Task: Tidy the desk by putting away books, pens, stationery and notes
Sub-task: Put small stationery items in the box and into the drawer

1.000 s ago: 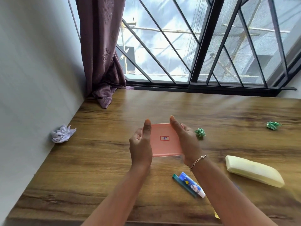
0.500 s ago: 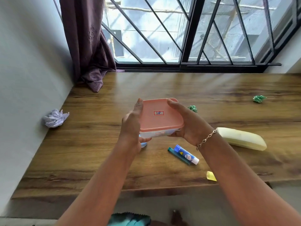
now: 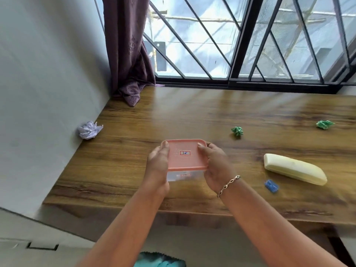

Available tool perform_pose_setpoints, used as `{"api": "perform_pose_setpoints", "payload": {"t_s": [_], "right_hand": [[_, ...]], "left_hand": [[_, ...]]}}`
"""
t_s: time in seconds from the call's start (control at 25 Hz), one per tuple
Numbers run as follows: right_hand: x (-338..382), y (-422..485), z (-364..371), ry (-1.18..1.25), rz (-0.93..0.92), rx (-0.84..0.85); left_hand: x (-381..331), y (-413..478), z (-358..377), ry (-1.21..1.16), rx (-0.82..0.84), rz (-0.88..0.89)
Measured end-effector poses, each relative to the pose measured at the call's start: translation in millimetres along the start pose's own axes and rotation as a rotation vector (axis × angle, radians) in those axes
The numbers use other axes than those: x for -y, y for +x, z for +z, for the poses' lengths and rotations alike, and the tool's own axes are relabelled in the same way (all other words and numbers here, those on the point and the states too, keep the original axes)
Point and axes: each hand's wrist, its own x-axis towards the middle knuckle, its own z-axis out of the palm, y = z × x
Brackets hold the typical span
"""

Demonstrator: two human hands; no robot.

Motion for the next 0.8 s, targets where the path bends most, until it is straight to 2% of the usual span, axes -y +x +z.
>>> {"api": "perform_pose_setpoints", "payload": {"t_s": [0.24,0.44,0.52,0.6,0.68,0.76,0.8], "right_hand": [[-27.3,-2.1,-9.7,0.053,0.118,-0.038],[-30.6,-5.5,-10.4,-0.001,0.099,-0.023],[-23.6,-9.7,-13.6,-0.03,0.022,-0.036],[-12.4,-28.1,-29.1,-0.077,-0.128,-0.109],[-7.1,-62.4,-62.2,-0.04,-0.276,-0.1],[-19.0,-102.4,-101.6,-0.008,-0.328,0.007],[-32.4,-115.8,-121.2,-0.049,-0.281,0.026]], "left_hand": [[27.6,-5.0,-14.7,0.029,0.006,0.007],[37.1,-1.6,-18.8,0.032,-0.001,0.05],[36.3,-4.1,-23.8,0.057,-0.027,0.117],[35.6,-7.2,-43.8,0.104,-0.184,0.292],[33.8,-11.1,-74.1,0.066,-0.423,0.486],[41.8,-11.7,-106.3,-0.017,-0.693,0.483],[50.9,-8.1,-120.7,-0.068,-0.81,0.391]]}}
